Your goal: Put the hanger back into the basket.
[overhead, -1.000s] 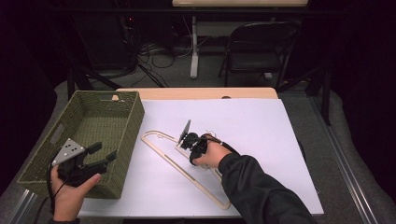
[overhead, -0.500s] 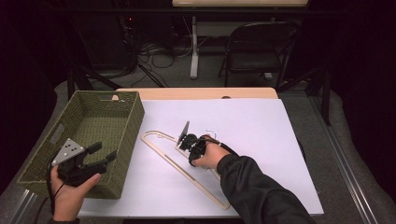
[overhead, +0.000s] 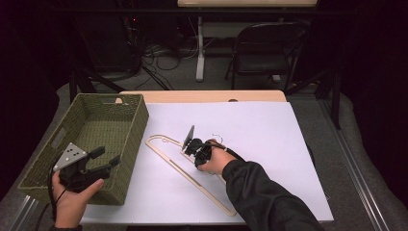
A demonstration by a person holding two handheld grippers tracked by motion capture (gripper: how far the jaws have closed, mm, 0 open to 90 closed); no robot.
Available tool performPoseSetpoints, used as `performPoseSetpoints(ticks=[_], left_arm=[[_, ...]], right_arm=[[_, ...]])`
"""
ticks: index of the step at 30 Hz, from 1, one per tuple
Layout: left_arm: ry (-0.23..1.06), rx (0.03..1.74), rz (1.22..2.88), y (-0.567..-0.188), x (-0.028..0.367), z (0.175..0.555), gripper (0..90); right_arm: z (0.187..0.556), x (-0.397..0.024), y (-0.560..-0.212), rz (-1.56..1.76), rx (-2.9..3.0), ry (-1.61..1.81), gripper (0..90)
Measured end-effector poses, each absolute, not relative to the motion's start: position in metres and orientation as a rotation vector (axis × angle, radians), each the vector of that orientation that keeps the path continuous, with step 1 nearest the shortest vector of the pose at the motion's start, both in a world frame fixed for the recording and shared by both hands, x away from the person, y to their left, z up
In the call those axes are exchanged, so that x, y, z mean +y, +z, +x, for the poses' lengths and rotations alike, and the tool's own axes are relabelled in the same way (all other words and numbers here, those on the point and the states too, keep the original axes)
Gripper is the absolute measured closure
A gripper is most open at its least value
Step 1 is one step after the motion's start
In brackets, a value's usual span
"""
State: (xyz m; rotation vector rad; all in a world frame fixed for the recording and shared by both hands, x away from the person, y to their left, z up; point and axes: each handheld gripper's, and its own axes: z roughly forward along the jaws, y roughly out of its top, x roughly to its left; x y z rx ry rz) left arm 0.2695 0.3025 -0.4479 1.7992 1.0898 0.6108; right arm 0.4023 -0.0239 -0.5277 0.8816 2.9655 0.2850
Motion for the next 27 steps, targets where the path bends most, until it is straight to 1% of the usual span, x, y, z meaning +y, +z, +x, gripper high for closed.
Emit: performPoseSetpoints(ticks=[4, 6, 7, 12, 23, 27], left_arm=[[0.611, 1.089, 1.8, -0.448, 0.302, 0.269, 33.3], [0.61, 1.088, 1.799, -0.448, 0.302, 0.269, 33.3], [0.61, 1.088, 1.799, -0.448, 0.302, 0.269, 33.3], [0.611, 1.087, 1.799, -0.448, 0.302, 0.27, 33.3], [0.61, 1.078, 1.803, -0.447, 0.299, 0.269, 33.3], [0.608, 1.066, 1.809, -0.446, 0.296, 0.268, 33.3]], right_arm=[[0.403, -0.024, -0.527, 0.9, 2.963, 0.267, 82.5], [0.403, -0.024, -0.526, 0.966, 2.964, 0.266, 83.5], [0.404, -0.024, -0.527, 0.963, 2.958, 0.302, 83.7], [0.405, -0.027, -0.525, 0.973, 2.946, 0.272, 85.4], [0.399, -0.039, -0.514, 0.895, 2.933, 0.304, 85.8], [0.394, -0.049, -0.508, 0.81, 2.914, 0.313, 85.8]])
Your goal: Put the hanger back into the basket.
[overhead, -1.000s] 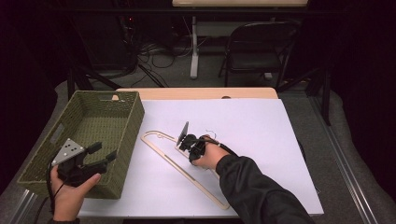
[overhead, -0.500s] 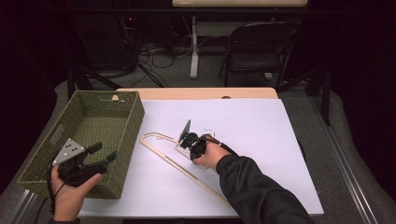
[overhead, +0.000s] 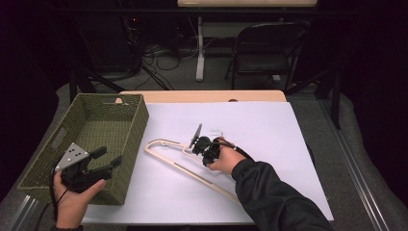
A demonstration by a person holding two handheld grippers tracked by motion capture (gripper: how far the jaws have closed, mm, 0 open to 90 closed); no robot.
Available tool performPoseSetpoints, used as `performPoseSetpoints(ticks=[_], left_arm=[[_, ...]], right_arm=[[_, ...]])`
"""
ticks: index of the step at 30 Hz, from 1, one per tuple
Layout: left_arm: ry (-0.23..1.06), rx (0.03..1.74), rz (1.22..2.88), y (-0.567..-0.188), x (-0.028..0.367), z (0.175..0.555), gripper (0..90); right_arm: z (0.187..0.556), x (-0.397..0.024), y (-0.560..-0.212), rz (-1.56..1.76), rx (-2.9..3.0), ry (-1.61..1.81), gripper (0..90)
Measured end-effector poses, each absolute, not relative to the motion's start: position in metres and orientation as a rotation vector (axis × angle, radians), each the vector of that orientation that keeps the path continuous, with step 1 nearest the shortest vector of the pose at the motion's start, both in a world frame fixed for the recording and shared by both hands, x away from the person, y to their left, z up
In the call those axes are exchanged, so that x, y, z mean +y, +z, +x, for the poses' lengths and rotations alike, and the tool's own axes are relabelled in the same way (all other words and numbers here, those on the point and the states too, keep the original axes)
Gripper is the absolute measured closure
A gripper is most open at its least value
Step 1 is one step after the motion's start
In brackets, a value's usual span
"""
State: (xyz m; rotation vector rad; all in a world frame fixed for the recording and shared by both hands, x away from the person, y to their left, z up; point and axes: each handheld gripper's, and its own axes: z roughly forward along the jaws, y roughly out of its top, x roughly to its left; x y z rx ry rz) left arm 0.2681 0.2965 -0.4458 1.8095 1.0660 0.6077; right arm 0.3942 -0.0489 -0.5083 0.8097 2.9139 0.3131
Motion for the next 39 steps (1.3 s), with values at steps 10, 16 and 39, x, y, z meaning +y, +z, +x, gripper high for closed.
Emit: performPoseSetpoints(ticks=[10, 16, 39], left_arm=[[0.598, 1.026, 1.828, -0.444, 0.286, 0.267, 33.5], [0.567, 0.998, 1.85, -0.444, 0.276, 0.267, 33.8], [0.278, 0.853, 1.971, -0.451, 0.224, 0.28, 36.8]], right_arm=[[0.38, -0.072, -0.492, 0.66, 2.881, 0.357, 85.7], [0.368, -0.078, -0.487, 0.519, 2.851, 0.355, 85.7], [0.322, -0.092, -0.481, -0.101, 2.734, 0.344, 85.7]])
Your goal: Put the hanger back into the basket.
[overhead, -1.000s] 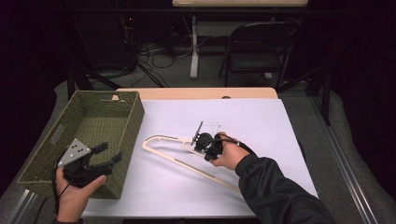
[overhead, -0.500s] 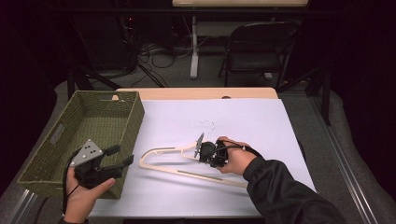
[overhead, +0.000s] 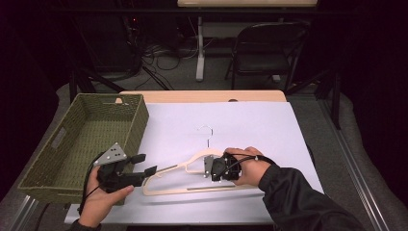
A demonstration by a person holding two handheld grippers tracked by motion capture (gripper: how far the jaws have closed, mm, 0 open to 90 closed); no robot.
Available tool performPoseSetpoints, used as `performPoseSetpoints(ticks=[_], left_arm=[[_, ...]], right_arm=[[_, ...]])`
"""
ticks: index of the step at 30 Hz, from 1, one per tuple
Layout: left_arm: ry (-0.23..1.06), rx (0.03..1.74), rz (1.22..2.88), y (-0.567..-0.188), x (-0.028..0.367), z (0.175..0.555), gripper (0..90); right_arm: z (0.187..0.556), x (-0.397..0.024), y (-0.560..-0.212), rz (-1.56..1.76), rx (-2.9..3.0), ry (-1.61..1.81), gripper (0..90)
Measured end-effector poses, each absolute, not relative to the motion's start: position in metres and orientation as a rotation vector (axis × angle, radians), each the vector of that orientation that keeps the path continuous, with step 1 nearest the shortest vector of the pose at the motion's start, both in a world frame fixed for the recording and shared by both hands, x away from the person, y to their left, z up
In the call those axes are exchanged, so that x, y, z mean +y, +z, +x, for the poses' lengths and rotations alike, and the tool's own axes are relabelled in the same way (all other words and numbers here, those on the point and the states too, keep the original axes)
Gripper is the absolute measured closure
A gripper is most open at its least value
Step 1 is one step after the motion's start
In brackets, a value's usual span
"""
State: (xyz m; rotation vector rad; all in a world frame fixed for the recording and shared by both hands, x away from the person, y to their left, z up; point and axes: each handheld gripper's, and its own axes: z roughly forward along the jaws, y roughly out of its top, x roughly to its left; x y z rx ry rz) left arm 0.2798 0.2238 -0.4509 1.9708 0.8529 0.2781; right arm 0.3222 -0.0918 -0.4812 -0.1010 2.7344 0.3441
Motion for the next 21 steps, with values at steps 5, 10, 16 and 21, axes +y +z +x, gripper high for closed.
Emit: performPoseSetpoints(ticks=[5, 10, 16, 21], left_arm=[[0.2, 0.846, 1.984, -0.452, 0.214, 0.288, 36.8], [0.171, 0.82, 2.034, -0.454, 0.199, 0.296, 36.9], [0.134, 0.791, 2.102, -0.457, 0.181, 0.308, 37.3], [0.088, 0.776, 2.144, -0.463, 0.168, 0.319, 37.4]], right_arm=[[0.314, -0.093, -0.477, -0.14, 2.71, 0.365, 85.7], [0.306, -0.095, -0.476, -0.176, 2.688, 0.36, 85.6], [0.304, -0.095, -0.475, -0.209, 2.683, 0.353, 85.6], [0.302, -0.095, -0.475, -0.227, 2.671, 0.353, 85.6]])
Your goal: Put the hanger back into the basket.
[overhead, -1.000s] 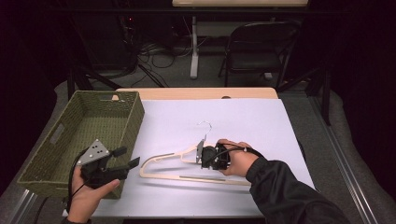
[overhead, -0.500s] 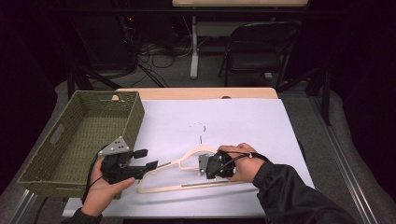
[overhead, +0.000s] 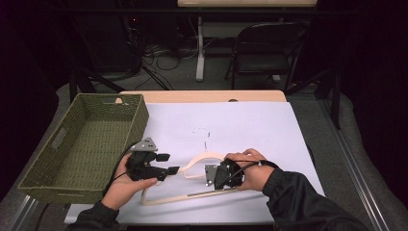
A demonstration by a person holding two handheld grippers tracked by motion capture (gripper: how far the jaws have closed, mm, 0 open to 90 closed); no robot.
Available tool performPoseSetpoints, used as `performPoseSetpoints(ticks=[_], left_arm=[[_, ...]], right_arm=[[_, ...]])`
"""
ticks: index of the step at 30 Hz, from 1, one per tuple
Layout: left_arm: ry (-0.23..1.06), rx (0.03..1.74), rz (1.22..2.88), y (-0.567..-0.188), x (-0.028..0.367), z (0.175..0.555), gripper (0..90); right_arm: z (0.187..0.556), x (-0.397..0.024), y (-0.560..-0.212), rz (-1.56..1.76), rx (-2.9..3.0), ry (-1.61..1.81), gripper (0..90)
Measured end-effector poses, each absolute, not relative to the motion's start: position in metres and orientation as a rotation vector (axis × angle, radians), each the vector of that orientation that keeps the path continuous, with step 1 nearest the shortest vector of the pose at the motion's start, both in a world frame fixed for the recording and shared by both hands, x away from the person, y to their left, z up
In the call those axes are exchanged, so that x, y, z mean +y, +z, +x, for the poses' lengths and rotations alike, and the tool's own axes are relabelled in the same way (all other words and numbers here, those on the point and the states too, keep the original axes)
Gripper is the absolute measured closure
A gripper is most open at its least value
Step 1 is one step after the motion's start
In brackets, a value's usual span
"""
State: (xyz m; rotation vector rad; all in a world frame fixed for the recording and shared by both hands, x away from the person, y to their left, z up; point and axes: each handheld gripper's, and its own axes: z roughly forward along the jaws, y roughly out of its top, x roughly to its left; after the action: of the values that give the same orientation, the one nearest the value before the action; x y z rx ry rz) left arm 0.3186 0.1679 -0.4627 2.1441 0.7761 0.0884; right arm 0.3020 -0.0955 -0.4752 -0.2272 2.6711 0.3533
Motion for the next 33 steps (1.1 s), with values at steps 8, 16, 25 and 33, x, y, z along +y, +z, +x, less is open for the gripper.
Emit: performPoseSetpoints(ticks=[8, 16, 25, 33], left_arm=[[-0.001, 0.746, 2.225, -0.476, 0.149, 0.331, 37.5], [-0.043, 0.729, 2.299, -0.489, 0.134, 0.337, 37.3], [-0.117, 0.714, 2.336, -0.5, 0.126, 0.342, 39.0], [-0.146, 0.72, 2.349, -0.503, 0.125, 0.343, 44.7]], right_arm=[[0.3, -0.095, -0.477, -0.246, 2.643, 0.321, 85.6], [0.299, -0.094, -0.477, -0.255, 2.634, 0.329, 85.6], [0.299, -0.093, -0.48, -0.257, 2.628, 0.35, 85.5], [0.3, -0.093, -0.48, -0.26, 2.616, 0.352, 85.5]])
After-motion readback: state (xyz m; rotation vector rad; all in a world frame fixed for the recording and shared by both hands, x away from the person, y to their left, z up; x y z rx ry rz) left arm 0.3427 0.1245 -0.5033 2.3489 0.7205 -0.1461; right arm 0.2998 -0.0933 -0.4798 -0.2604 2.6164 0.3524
